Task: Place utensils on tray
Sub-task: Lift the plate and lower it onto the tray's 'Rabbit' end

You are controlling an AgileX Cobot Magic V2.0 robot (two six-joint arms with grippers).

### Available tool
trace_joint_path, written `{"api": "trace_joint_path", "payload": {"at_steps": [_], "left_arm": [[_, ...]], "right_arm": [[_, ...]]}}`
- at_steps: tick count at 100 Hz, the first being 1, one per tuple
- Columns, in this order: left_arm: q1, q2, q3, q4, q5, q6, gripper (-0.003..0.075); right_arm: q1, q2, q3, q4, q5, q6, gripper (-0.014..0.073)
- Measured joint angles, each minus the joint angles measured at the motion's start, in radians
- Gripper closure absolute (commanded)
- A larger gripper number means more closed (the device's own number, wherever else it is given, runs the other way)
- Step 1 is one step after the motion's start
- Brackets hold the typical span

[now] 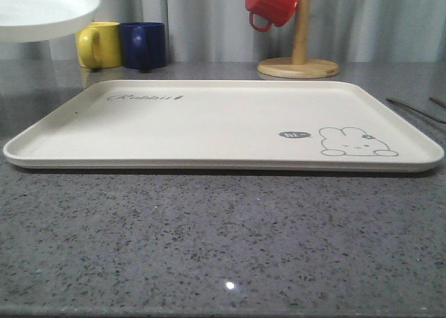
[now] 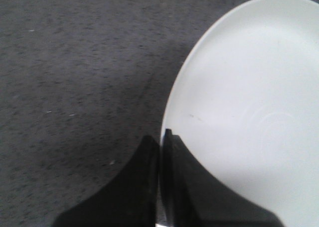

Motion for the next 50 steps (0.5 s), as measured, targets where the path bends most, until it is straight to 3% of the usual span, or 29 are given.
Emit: {"api": "trace_joint_path", "payload": {"at_steps": [24, 50], "left_arm": [[-0.218, 0.043, -0.001, -0.023, -0.029, 0.0, 0.0738], [-0.348, 0.183, -0.002, -0.058, -0.053, 0.002, 0.0738]], "right_arm": [[0.0, 0.0, 0.0, 0.0, 0.0, 0.0, 0.0662], [0.0, 0.0, 0.0, 0.0, 0.0, 0.0, 0.0662]]}}
